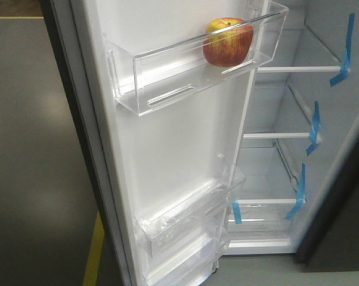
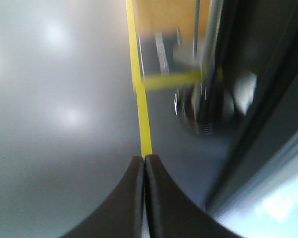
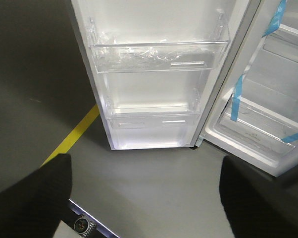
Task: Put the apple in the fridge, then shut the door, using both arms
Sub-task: 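Move the left gripper to the outer edge of the open fridge door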
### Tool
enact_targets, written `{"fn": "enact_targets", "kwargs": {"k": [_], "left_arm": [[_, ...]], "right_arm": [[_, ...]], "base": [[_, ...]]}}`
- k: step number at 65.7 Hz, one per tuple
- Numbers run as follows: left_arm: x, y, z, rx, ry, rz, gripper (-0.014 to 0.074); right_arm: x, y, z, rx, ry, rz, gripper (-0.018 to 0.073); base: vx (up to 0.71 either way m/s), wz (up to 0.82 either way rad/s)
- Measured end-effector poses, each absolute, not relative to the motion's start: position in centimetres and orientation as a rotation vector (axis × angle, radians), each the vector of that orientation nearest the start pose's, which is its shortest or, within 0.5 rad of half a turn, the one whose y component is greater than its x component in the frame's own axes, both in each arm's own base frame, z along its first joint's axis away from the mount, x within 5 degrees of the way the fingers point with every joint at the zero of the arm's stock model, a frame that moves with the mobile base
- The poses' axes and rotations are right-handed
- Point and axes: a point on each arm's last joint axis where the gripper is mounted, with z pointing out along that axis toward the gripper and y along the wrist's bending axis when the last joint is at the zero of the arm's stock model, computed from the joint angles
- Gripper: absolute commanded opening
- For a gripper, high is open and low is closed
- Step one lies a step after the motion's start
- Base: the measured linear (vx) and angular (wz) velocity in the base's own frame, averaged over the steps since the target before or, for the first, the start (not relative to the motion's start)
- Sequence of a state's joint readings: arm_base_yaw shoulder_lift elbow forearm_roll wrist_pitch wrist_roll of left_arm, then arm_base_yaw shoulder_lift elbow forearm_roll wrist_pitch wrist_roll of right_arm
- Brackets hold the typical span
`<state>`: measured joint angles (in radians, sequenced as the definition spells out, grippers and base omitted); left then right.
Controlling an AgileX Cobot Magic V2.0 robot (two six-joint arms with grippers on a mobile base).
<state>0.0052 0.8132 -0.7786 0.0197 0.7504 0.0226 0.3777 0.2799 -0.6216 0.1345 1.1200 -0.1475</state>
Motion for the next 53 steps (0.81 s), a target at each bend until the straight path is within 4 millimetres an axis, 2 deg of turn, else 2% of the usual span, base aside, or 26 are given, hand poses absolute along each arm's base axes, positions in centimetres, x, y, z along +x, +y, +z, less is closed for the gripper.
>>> {"fn": "enact_targets", "kwargs": {"k": [8,28,34,53], "left_arm": [[18.0,0.2,31.0,0.032,2.456,0.036,-0.0006],[23.5,0.0,26.1,0.069,2.662,0.001,-0.0006],[25.4,-0.4,25.4,0.131,2.707,-0.053,-0.0006],[32.6,-1.9,25.1,0.306,2.727,-0.271,-0.0006]], "right_arm": [[2.2,2.1,30.5,-0.587,2.191,0.290,0.0592],[2.2,2.0,30.5,-0.587,2.195,0.290,0.0592],[2.2,2.0,30.5,-0.587,2.195,0.290,0.0592],[2.2,2.0,30.5,-0.587,2.195,0.290,0.0592]], "base": [[0.00,0.00],[0.00,0.00],[0.00,0.00],[0.00,0.00]]}}
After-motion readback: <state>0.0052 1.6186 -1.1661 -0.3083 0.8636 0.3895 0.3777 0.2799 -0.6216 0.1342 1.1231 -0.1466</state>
